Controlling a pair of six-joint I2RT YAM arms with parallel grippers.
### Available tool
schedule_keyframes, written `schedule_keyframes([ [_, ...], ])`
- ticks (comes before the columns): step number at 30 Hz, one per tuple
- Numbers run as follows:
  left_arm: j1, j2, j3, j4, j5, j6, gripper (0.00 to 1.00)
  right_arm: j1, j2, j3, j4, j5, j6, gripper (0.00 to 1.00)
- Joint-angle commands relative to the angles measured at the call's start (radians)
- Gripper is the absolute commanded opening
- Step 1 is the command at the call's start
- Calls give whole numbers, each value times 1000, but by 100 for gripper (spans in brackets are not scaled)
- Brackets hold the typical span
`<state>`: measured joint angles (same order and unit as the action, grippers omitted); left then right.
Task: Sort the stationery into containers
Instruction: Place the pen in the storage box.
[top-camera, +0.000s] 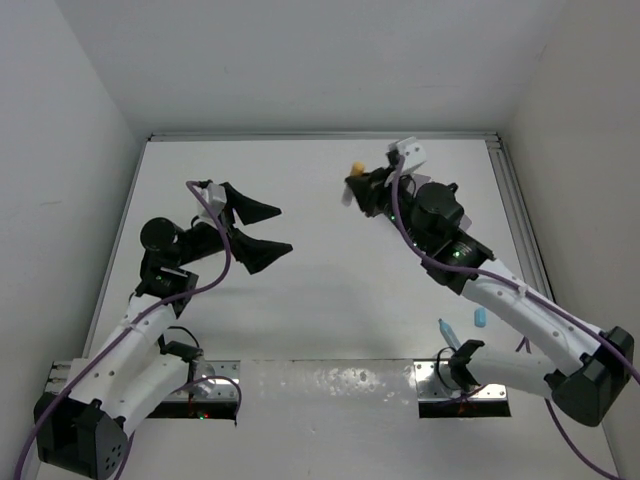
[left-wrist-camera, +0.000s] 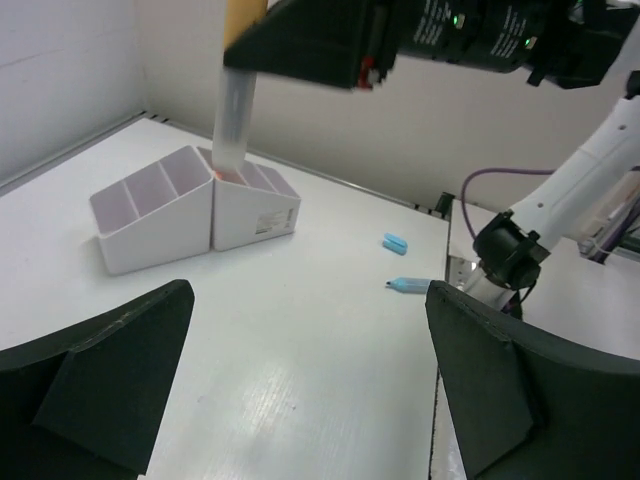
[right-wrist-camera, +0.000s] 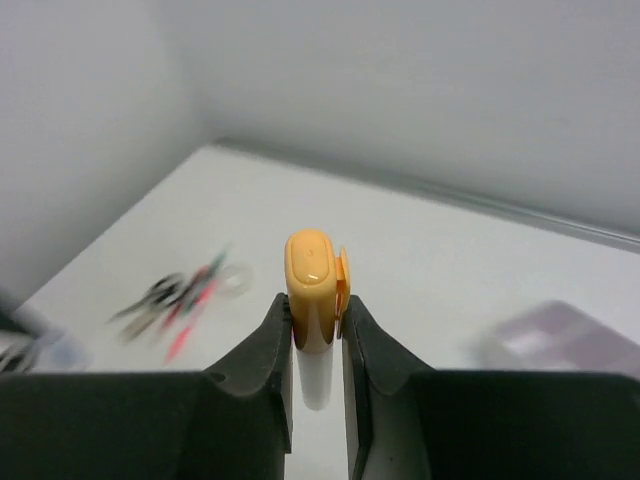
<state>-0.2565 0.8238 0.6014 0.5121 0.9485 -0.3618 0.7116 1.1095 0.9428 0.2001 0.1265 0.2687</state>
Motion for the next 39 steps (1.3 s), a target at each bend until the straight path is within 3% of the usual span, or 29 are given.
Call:
schedule_keyframes([
  [1,-3,-28,-6,-53,-68,63,100,-67,-17,-12,-10,579,-9,0],
  [6,-1,-49,-15,-92,-93,84,100,-201,62,-15,-11,821,13,0],
  [10,3,-63,-18,-133,-122,121,100,-342,137,-36,-21,802,101,0],
  [15,8,-63,-22,-150,-139,127,100,-425,211,-68,51,721,156,0],
  [27,36,-31,-17,-136,-139,123,100,-491,335,-108,169,581,196,0],
  [39,46,-18,-18,-129,-139,123,100,-478,443,-130,311,572,156,0],
])
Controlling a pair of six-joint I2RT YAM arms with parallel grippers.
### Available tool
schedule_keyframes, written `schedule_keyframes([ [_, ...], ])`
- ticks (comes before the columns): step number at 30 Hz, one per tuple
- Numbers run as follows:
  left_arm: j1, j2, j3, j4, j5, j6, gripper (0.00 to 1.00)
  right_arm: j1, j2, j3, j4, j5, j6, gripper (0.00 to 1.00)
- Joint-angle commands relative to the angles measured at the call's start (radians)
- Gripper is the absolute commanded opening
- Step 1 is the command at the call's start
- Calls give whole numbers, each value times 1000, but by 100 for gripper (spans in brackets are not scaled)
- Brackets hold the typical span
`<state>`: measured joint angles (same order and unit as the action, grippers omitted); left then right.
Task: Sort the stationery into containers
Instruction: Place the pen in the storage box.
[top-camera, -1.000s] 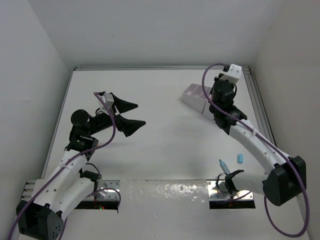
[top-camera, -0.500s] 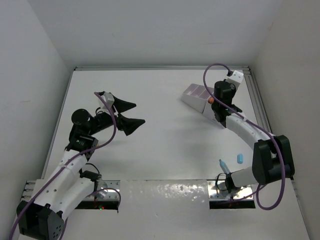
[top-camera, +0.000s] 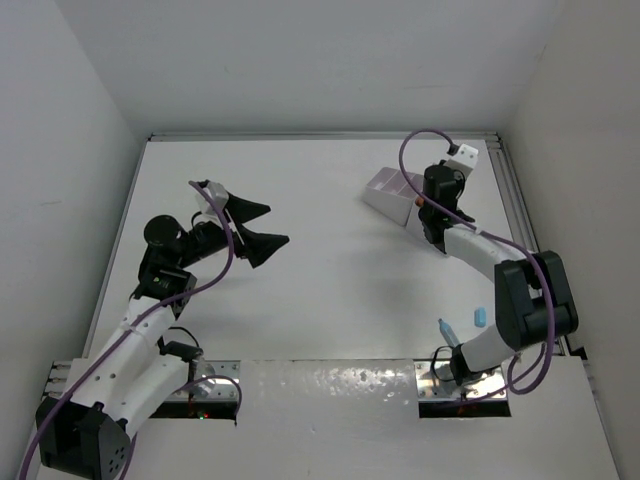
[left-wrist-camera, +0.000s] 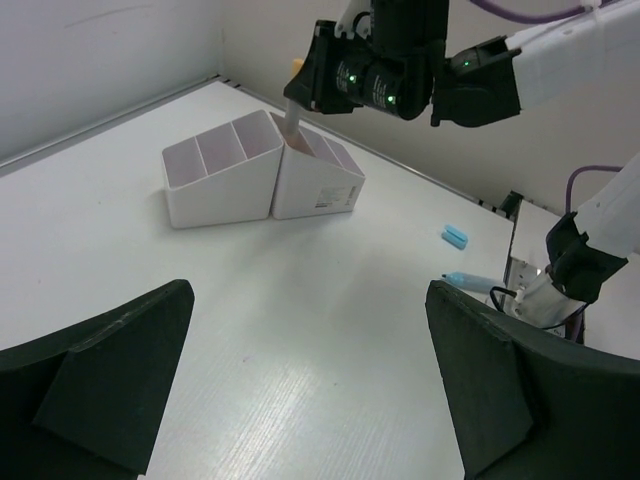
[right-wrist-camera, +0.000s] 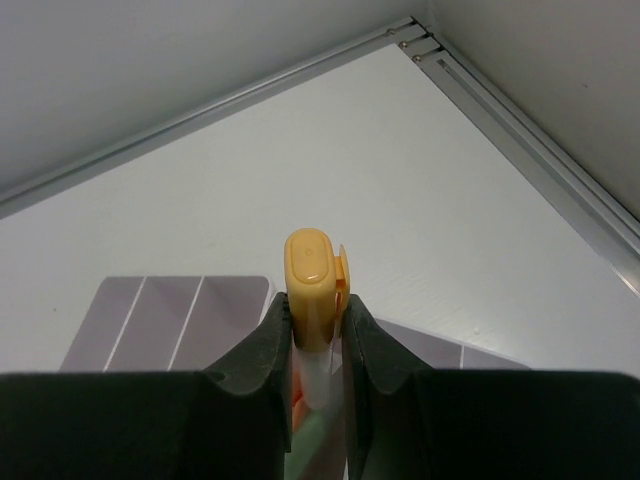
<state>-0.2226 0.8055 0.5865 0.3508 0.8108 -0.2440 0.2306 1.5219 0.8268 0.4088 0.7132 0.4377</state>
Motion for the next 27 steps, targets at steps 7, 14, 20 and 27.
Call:
schedule_keyframes([
  [7,19,-3,-5,31,-5,5,100,9,103,-12,105,-3,-33,0],
  [14,19,-3,-11,40,-9,9,100,9,103,-14,74,-26,-10,19],
  [20,19,-8,-14,47,-10,9,100,9,34,-26,44,-52,12,45],
  [27,19,-11,-14,53,-7,6,100,7,-151,41,-154,-223,-47,66],
])
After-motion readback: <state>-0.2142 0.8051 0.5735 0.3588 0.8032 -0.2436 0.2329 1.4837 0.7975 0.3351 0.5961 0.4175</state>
